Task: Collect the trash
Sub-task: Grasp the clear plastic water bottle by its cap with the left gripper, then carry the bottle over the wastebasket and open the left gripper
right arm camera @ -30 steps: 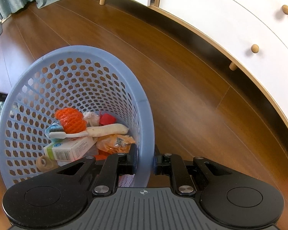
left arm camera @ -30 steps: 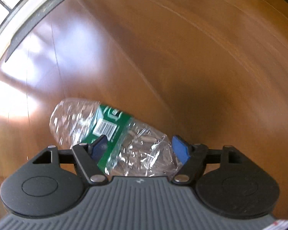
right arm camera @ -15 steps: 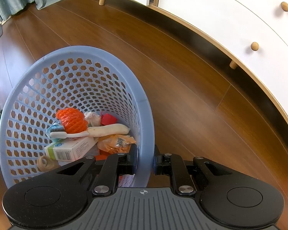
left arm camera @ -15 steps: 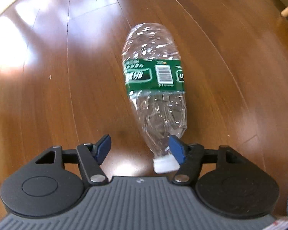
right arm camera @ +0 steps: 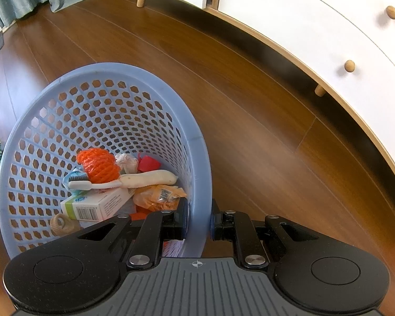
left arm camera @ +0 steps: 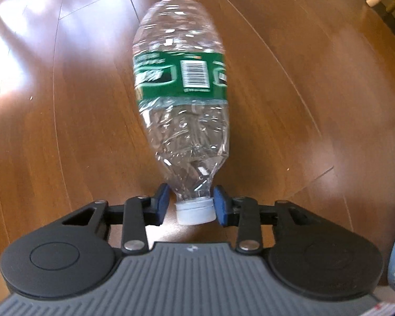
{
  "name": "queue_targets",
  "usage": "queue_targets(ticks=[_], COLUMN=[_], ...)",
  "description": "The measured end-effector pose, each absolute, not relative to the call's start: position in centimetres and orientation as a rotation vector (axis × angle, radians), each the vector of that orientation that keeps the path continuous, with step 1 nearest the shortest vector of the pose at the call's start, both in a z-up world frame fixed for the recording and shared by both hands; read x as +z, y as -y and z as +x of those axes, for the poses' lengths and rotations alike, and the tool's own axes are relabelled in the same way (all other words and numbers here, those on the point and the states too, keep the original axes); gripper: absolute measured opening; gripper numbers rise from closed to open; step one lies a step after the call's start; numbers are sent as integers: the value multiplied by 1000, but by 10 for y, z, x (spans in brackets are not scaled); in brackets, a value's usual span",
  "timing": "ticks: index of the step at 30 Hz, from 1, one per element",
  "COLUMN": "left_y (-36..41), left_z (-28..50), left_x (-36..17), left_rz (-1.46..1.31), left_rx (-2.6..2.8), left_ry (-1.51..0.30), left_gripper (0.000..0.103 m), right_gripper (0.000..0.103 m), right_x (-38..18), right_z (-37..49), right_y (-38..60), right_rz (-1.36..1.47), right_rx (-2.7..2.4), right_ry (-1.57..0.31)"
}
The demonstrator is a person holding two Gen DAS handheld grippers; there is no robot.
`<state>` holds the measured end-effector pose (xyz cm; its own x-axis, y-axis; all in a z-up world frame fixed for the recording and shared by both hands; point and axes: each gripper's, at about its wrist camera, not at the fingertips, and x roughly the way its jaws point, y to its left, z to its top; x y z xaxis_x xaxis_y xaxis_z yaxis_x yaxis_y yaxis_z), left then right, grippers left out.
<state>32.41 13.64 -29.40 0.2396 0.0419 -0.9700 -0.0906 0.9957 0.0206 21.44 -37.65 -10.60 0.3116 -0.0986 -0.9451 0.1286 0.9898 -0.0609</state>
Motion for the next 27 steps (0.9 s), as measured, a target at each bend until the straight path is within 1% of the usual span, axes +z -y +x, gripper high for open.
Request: queue_targets(ticks=[6, 11, 24, 27], left_y=[-139, -135, -141, -142], left_z=[323, 320, 288, 290], left_x=[-296, -286, -200, -187], left_rz=[-21, 39, 115, 111], left_rx=[109, 70, -87, -97], left_ry=[-1326, -1304, -1267, -1253], left_gripper=[28, 28, 27, 27], right_gripper=[12, 12, 12, 12], right_x=[-105, -107, -105, -105], right_z=[215, 215, 215, 215], right_y=[375, 377, 372, 374], right_rz=[11, 9, -8, -7], right_rx=[-144, -153, -152, -153], right_ry=[-1239, -1244, -1237, -1237])
